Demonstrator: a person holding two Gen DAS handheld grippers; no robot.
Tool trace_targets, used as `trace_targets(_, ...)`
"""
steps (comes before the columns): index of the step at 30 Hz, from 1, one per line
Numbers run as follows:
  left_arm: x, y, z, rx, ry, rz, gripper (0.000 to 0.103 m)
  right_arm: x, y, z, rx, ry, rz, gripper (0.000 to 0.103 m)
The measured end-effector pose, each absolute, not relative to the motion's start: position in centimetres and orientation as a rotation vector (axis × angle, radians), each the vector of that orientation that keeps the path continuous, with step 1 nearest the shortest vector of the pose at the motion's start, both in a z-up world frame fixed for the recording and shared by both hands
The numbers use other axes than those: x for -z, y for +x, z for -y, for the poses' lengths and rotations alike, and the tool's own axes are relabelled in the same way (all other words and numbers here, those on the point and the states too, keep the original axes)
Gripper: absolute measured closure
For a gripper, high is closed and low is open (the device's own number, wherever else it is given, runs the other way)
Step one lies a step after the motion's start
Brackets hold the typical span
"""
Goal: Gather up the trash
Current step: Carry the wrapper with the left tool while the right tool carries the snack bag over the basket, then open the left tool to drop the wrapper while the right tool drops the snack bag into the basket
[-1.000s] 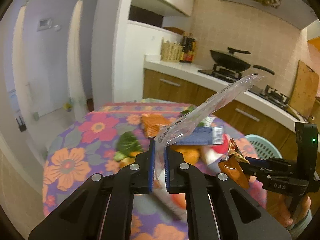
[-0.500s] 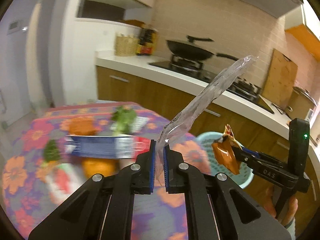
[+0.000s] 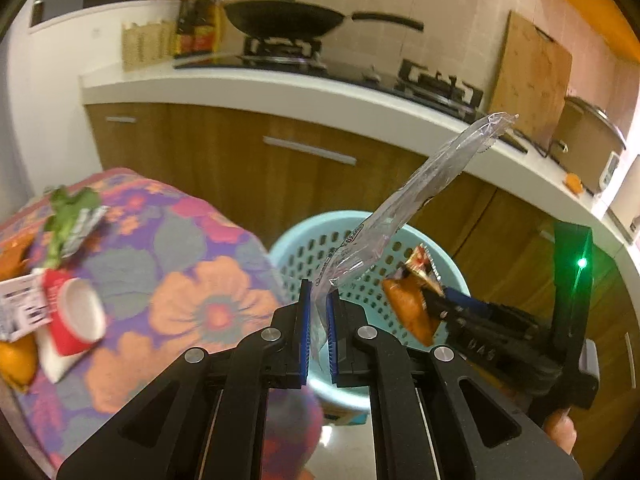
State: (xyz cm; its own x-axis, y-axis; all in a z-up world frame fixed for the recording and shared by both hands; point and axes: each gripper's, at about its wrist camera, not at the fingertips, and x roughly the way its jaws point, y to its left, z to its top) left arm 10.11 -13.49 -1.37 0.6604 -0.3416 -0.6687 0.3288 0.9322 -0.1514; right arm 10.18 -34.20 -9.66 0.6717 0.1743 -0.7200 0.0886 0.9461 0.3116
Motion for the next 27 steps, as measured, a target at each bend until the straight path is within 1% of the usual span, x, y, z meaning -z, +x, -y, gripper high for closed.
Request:
trace_targets(4, 2.7, 11.4, 15.1, 0.379, -0.005, -0.795, 0.098, 11.3, 11.0, 34.9, -0.027, 0.345, -0.878, 0.066)
trace_targets(6, 3.3, 11.9, 15.6, 0.374, 0.002, -0.815, 0.098, 11.9, 11.1, 35.4, -0.023, 0.353, -0.892, 0.059)
trace_targets(8, 3.8, 12.5, 16.0, 0.371, 0.009, -0.829, 0.096, 12.5, 11.3, 35.7, -0.022, 0.361, -0.906, 0.050)
trace_targets(19, 6.2, 13.7, 17.3, 0.382, 0.030, -0.881, 0.096, 13.0, 11.7, 37.0, -0.016, 0.390, -0.916, 0.049)
trace_targets(24, 6.4, 14.0, 17.2, 0.378, 0.021, -0.891, 0.095, 12.9, 11.5, 37.0, -0.011, 0.376, -0.916, 0.042)
trace_targets(27, 6.4, 14.2, 17.3, 0.373, 0.022, -0.892, 0.087, 12.7, 11.4, 36.8, -0.010, 0.373, -0.908, 0.038)
